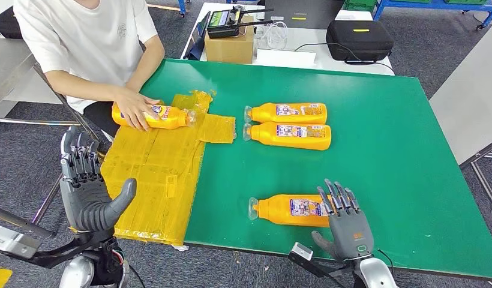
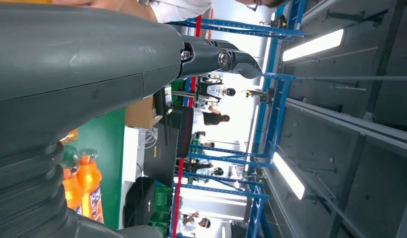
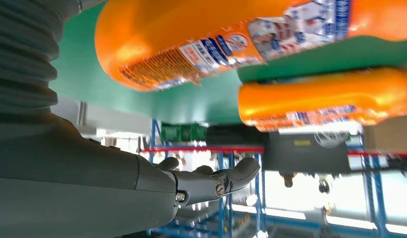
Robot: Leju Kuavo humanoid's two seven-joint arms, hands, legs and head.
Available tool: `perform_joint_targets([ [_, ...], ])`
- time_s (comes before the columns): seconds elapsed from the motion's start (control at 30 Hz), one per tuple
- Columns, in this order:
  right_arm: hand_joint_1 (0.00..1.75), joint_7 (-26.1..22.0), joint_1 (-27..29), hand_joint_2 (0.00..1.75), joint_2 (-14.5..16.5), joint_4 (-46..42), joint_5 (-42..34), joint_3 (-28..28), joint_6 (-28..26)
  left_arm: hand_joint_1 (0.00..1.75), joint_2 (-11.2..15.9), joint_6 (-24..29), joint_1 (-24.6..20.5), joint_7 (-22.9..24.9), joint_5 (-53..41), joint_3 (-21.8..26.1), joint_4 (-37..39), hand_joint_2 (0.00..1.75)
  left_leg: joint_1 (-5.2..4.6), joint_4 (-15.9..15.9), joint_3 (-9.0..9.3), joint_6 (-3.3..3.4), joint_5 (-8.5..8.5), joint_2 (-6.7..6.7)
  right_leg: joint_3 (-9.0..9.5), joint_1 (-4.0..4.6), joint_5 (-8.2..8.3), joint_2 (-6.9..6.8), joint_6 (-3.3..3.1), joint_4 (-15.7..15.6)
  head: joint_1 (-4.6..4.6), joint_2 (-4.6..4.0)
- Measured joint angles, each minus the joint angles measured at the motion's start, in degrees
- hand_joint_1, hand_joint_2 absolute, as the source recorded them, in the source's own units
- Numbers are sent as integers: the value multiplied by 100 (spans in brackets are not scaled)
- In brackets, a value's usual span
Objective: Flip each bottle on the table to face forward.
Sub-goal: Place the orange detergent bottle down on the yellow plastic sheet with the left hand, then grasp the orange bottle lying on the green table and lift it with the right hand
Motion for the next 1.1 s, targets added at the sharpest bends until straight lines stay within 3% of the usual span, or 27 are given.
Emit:
perform_joint_targets([
  [0.2,0,-62,-53,175,-7,69,-139,-26,101,0,0,-15,-1,0,-16,-1,0,175,0,0,0,0,0,0,0,0,0,0,0,0,-1,0],
  [0.37,0,-351,-457,175,-67,844,-529,-90,717,0,0,-86,-10,-3,-62,-8,38,175,0,0,2,0,0,0,0,1,0,1,0,0,-2,0],
  [0.5,0,-467,-627,175,-112,1106,-702,-89,867,0,4,-124,-15,-22,-138,-26,87,175,0,0,3,0,0,8,0,0,0,5,0,0,-1,0],
  [1.03,0,-387,-1573,175,123,2340,-780,9,802,0,8,-171,-79,-35,-227,-110,263,175,1,0,22,0,1,20,11,1,2,20,0,0,-2,0],
  [1.07,3,-397,-1646,175,139,2445,-800,26,835,0,9,-172,-94,-35,-227,-125,271,175,1,0,25,0,0,21,12,2,2,22,0,0,-2,0],
  [1.1,36,-414,-1717,175,153,2550,-831,44,871,0,11,-172,-109,-35,-227,-140,283,175,1,0,28,0,0,23,14,2,2,23,0,0,-2,0],
])
